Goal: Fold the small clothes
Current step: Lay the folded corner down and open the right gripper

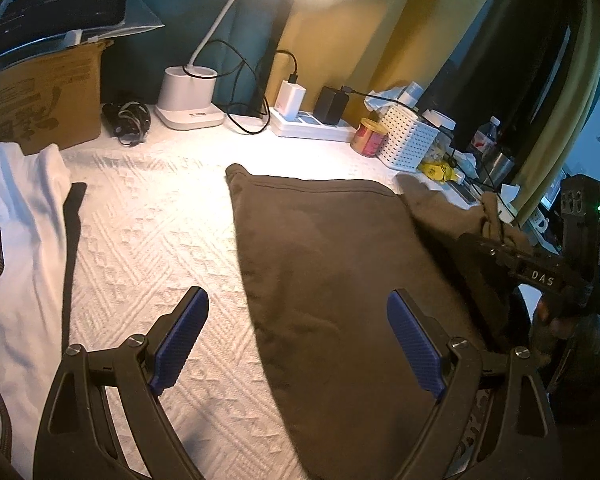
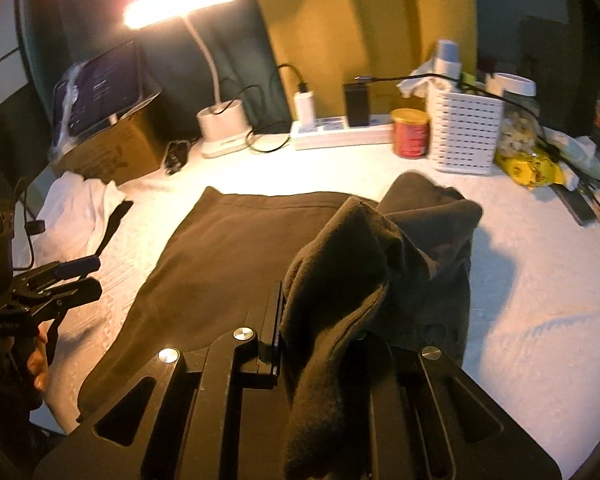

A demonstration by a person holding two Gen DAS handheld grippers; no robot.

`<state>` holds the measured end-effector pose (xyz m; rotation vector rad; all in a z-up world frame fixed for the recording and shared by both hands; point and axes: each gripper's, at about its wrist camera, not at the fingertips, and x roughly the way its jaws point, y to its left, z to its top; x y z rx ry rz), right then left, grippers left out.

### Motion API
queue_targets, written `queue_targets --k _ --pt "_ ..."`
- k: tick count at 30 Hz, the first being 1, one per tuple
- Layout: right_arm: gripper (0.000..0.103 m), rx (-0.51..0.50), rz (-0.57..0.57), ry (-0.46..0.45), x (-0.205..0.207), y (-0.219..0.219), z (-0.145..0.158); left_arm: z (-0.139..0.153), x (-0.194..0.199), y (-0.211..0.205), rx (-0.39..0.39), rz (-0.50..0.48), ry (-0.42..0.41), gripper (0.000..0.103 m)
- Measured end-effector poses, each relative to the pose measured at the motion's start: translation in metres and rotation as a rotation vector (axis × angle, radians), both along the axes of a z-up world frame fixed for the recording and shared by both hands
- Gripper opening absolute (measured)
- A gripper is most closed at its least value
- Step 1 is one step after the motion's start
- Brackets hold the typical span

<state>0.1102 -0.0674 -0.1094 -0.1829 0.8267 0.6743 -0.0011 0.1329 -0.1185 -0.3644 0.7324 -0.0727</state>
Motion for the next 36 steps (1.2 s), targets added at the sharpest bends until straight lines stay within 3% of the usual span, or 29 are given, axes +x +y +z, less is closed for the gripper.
queue_targets --k 26,29,32,35,36 --pt "0.018 -0.099 0.214 0.087 -0.051 0.093 -0.04 0.001 -0.051 0.037 -0.002 0.082 -0.021 0.09" --pt "0.024 -0.108 0.234 0.087 -0.061 0.098 -0.04 0.002 -0.059 0.037 0.008 0.092 -0.021 0.09" --pt "0.05 -0.112 0.276 0.099 -0.074 0.104 -0.042 0.004 -0.064 0.036 0.022 0.094 -0.023 0.09" --pt "0.065 -0.123 0.317 0.109 -0.094 0.109 -0.045 0.007 -0.069 0.033 0.034 0.094 -0.033 0.09" --pt "0.065 -0.126 0.322 0.108 -0.098 0.11 -0.046 0.008 -0.071 0.031 0.037 0.094 -0.036 0.09"
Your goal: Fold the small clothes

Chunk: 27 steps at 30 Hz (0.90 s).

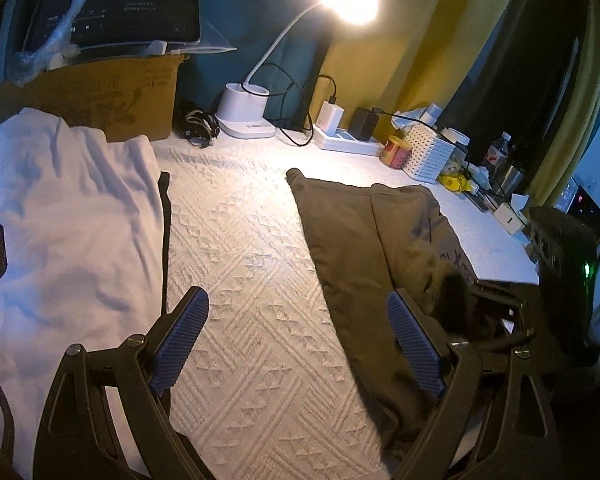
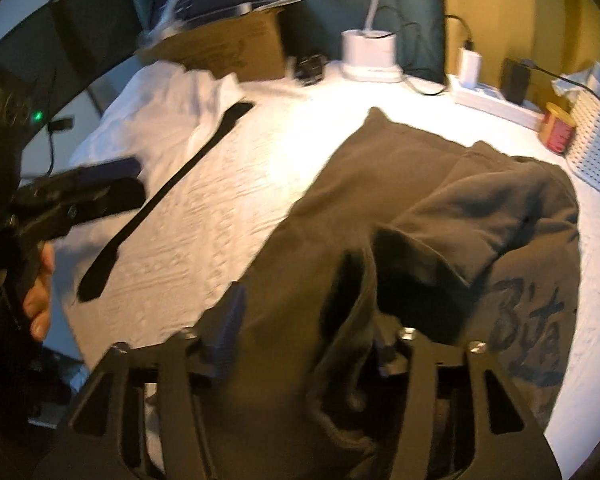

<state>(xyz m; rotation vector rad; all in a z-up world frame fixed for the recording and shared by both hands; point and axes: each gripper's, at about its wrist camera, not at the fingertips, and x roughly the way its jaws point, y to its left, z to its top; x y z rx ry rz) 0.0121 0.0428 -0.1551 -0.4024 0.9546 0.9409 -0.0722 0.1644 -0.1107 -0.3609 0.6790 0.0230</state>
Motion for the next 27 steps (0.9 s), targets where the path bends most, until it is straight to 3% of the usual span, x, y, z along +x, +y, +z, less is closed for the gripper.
queue_targets --k 7,17,22,27 --pt "0.069 0.018 0.0 0.053 -0.026 -0.011 -0.002 0.005 -0.009 -0.013 0.024 -0.008 -0.013 0.09" --pt "0.069 0.206 -0.079 -0.084 -0.042 -0.07 0.057 0.021 -0.008 -0.041 0.058 -0.045 -0.032 0.09" --pt "0.069 0.218 -0.181 -0.134 -0.026 -0.114 0.07 0.023 -0.002 -0.069 -0.002 -0.136 -0.052 0.09" --pt "0.069 0.207 -0.331 -0.127 -0.001 -0.165 0.062 0.003 0.012 -0.11 -0.06 -0.265 0.026 0.089"
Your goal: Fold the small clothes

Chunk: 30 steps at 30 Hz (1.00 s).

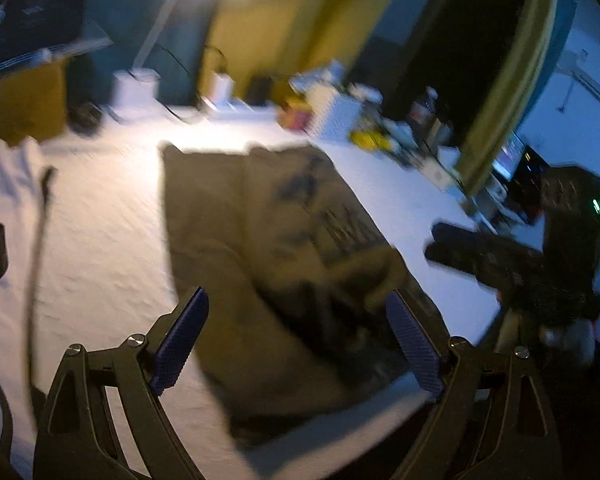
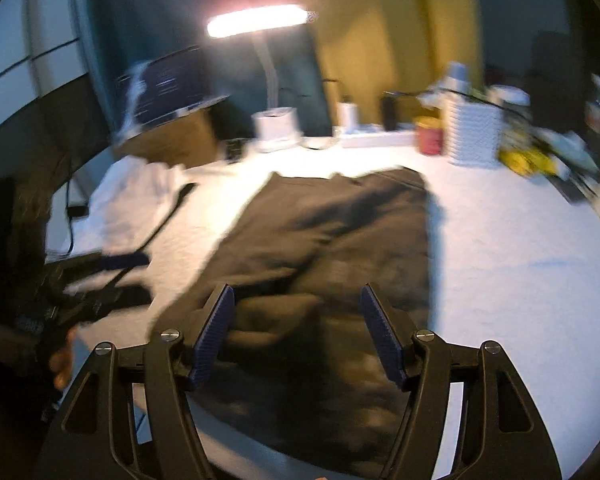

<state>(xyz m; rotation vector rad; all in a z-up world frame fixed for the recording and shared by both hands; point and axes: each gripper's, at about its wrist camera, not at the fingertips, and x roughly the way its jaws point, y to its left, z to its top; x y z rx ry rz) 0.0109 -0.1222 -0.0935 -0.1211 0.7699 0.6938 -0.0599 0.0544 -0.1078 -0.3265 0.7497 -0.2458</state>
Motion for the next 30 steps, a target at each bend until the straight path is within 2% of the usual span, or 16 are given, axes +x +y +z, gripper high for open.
queue_targets --k 4,5,6,8,11,13,14,15,16,19,24,27,30 --pt "0.069 0.0 -0.078 0.02 0.012 -0.033 -0.01 -0.009 0.004 -0.032 -0.001 -0.092 0.031 0.089" --pt "0.069 0.0 -0.098 0.029 0.014 -0.041 -0.013 -0.012 0.006 -0.039 0.01 -0.111 0.038 0.085" --pt "0.069 0.001 -0.107 0.035 0.015 -0.045 -0.016 -0.014 0.009 -0.045 0.02 -0.123 0.046 0.074" --pt "0.069 0.002 -0.122 0.045 0.017 -0.053 -0.02 -0.022 0.015 -0.056 0.049 -0.139 0.072 0.062" --pt "0.069 0.002 -0.12 0.055 0.018 -0.058 -0.025 -0.032 0.025 -0.069 0.106 -0.136 0.09 0.057" --pt "0.069 -0.002 -0.117 0.066 0.017 -0.06 -0.029 -0.037 0.03 -0.074 0.153 -0.131 0.088 0.037" --pt "0.069 -0.002 -0.116 0.069 0.018 -0.06 -0.03 -0.039 0.03 -0.075 0.181 -0.126 0.088 0.017" --pt "0.069 -0.002 -0.114 0.074 0.018 -0.061 -0.032 -0.039 0.029 -0.071 0.198 -0.116 0.086 0.007" --pt "0.069 -0.001 -0.114 0.077 0.018 -0.062 -0.033 -0.035 0.026 -0.066 0.195 -0.106 0.078 0.003" --pt "0.069 -0.001 -0.121 0.093 0.021 -0.063 -0.039 -0.021 0.013 -0.052 0.233 -0.064 0.046 0.002" --pt "0.069 -0.031 -0.11 0.113 0.023 -0.056 -0.051 -0.003 -0.016 -0.02 0.29 -0.021 0.052 0.002" --pt "0.069 -0.076 -0.093 0.129 0.022 -0.048 -0.064 -0.016 -0.026 -0.011 0.322 -0.022 0.11 0.002" --pt "0.069 -0.117 -0.076 0.128 0.019 -0.041 -0.071 -0.034 -0.032 -0.003 0.317 -0.012 0.173 0.002"
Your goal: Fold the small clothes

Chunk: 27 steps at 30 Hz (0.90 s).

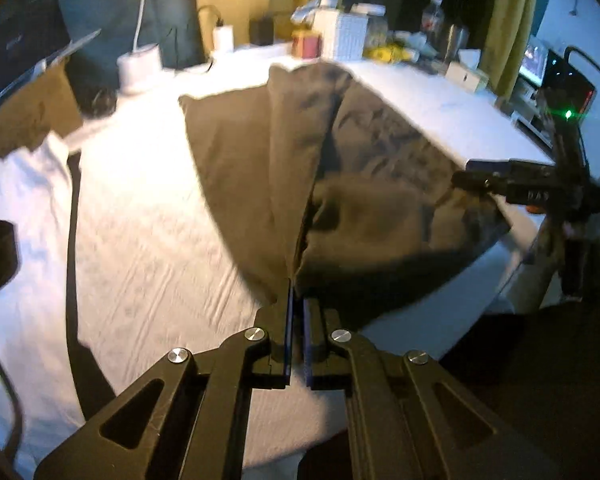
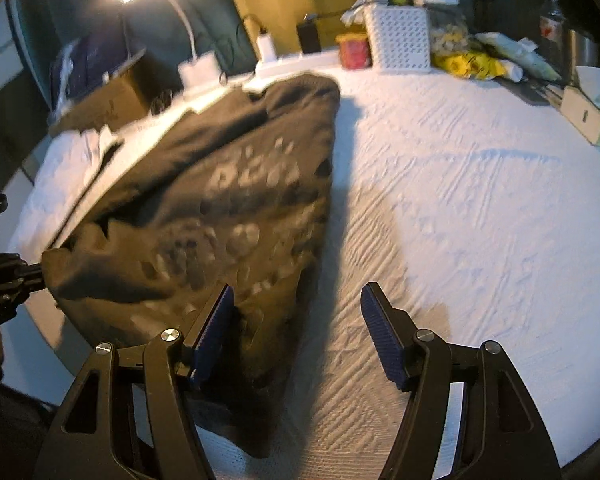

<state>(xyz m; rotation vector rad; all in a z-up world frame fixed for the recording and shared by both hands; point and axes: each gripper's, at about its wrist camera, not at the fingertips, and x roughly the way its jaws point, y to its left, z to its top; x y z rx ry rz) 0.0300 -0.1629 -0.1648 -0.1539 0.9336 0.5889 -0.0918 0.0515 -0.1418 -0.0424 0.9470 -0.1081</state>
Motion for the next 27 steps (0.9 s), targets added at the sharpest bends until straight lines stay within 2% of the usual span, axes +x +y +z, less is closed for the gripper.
queue_targets --k 3,7,8,9,11,14,17,21,27 --pt "0.07 -0.006 0.01 -0.009 0.0 0.003 0.002 -0.002 -0.003 0.009 -0.015 0.037 0.023 0.004" --pt "0.07 0.0 -0.006 -0.021 0.008 0.002 0.007 0.008 0.001 0.017 0.014 0.083 0.003 0.008" --pt "0.07 0.004 -0.01 -0.027 0.01 0.001 0.01 0.011 0.005 0.018 0.014 0.085 -0.006 0.023" --pt "0.07 0.006 -0.011 -0.031 0.013 0.002 0.011 0.015 0.009 0.017 0.015 0.086 -0.023 0.053" --pt "0.07 0.008 -0.013 -0.039 0.018 0.001 0.015 0.023 0.017 0.016 0.014 0.091 -0.067 0.076" --pt "0.07 0.007 -0.016 -0.045 0.026 0.002 0.018 0.031 0.038 0.01 0.0 0.067 -0.098 0.076" --pt "0.07 0.008 -0.023 -0.048 0.036 0.0 0.02 0.035 0.065 -0.003 0.05 0.007 -0.134 0.076" --pt "0.07 0.008 -0.04 -0.047 0.049 -0.004 0.021 0.032 0.099 -0.017 0.092 -0.077 -0.127 0.076" --pt "0.07 0.005 -0.072 -0.035 0.071 -0.01 0.018 0.024 0.145 -0.025 0.064 -0.127 -0.093 0.076"
